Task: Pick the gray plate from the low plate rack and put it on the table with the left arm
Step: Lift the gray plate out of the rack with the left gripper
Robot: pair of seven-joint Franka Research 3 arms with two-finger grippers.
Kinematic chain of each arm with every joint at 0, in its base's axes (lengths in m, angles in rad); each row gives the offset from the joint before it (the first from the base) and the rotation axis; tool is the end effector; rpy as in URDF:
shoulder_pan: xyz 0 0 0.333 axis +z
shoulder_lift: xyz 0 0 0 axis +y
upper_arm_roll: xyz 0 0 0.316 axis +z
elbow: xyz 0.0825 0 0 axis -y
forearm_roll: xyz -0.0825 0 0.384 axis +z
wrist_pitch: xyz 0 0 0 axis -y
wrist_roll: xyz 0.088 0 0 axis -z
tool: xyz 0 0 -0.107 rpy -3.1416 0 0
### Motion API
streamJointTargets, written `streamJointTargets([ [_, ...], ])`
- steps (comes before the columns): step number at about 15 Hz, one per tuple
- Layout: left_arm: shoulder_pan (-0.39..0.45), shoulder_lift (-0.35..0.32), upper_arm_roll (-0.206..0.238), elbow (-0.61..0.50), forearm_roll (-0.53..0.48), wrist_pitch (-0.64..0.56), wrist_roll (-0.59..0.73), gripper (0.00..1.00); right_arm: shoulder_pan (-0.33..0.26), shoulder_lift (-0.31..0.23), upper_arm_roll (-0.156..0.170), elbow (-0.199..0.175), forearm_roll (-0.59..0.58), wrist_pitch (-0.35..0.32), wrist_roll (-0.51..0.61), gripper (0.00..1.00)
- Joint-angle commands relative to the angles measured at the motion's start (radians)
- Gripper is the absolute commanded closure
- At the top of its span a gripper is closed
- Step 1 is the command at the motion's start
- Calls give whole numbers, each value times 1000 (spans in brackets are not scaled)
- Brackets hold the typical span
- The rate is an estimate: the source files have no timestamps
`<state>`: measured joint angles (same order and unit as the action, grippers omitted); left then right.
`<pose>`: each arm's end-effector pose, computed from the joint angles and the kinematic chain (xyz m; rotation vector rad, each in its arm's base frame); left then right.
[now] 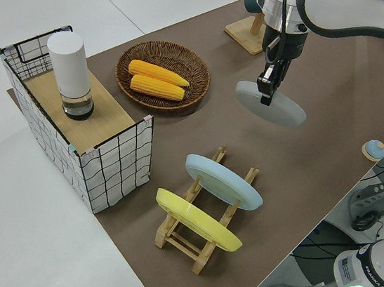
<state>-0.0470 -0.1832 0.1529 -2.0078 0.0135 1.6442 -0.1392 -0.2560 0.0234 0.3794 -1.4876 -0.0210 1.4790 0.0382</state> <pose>0.4805 0.0564 0.5200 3.0955 0.3698 -0.2855 0.5487 0.0629 0.6434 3.1238 0.1307 -0.0457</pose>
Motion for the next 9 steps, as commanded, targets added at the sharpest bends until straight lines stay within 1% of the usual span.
streamJointTargets([
  [1, 2, -10, 5, -52, -134, 92, -11, 1000, -26, -2, 24, 10, -2, -17, 14, 17],
  [4, 4, -39, 4, -139, -168, 199, -7, 1000, -26, -2, 24, 10, -2, -17, 14, 17],
  [7, 4, -62, -7, -212, -173, 264, -5, 1000, -26, -2, 24, 10, -2, -17, 14, 17],
  [9, 6, -88, -13, -280, -172, 322, -3, 1000, -26, -2, 24, 10, -2, -17, 14, 17],
])
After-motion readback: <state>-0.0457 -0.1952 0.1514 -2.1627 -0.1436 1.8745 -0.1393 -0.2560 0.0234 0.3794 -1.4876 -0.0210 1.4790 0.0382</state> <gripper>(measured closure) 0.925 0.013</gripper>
